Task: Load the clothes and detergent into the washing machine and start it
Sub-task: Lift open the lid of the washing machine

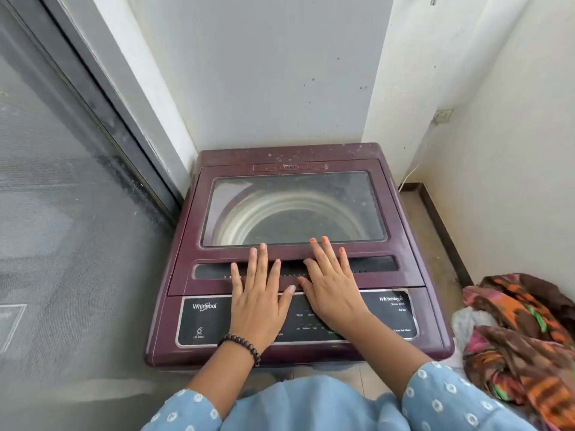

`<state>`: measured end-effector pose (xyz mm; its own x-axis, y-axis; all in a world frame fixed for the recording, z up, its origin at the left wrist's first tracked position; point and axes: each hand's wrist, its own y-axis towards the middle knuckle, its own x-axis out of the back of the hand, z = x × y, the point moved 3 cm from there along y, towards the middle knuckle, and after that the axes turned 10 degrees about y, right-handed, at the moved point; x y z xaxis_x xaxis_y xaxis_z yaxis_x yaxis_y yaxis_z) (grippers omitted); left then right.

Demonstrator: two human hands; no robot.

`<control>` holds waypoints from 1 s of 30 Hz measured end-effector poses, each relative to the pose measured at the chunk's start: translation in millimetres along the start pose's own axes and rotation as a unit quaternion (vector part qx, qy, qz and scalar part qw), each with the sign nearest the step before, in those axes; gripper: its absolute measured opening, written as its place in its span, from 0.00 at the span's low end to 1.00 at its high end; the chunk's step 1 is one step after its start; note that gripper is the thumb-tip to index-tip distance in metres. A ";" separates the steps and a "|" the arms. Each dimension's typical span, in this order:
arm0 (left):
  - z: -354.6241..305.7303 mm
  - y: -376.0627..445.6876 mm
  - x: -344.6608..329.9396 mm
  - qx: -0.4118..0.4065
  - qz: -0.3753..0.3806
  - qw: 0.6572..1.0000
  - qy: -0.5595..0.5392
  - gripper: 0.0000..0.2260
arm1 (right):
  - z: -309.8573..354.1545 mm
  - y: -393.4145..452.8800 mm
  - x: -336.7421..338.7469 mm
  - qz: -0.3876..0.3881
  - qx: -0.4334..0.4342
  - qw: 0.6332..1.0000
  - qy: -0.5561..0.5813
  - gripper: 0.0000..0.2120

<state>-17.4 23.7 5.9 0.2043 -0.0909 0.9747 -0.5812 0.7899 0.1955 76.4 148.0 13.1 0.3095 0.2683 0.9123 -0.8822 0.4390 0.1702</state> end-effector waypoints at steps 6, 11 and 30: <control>-5.2 -4.0 2.9 0.018 0.008 1.000 0.010 0.25 | -3.9 -9.0 -3.1 -0.001 0.018 1.000 -0.001 0.19; -7.7 0.7 6.4 0.051 0.033 0.998 0.002 0.27 | -5.2 -5.9 4.0 0.016 0.025 0.999 0.014 0.21; -7.9 26.3 66.1 0.083 0.053 0.992 -0.074 0.28 | 5.1 -6.6 55.5 0.033 0.011 0.999 -0.005 0.26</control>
<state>-13.0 43.2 74.6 0.0247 -0.1104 0.9936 -0.7177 0.6899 0.0945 97.5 155.6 64.6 0.2476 0.2873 0.9253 -0.9084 0.4010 0.1186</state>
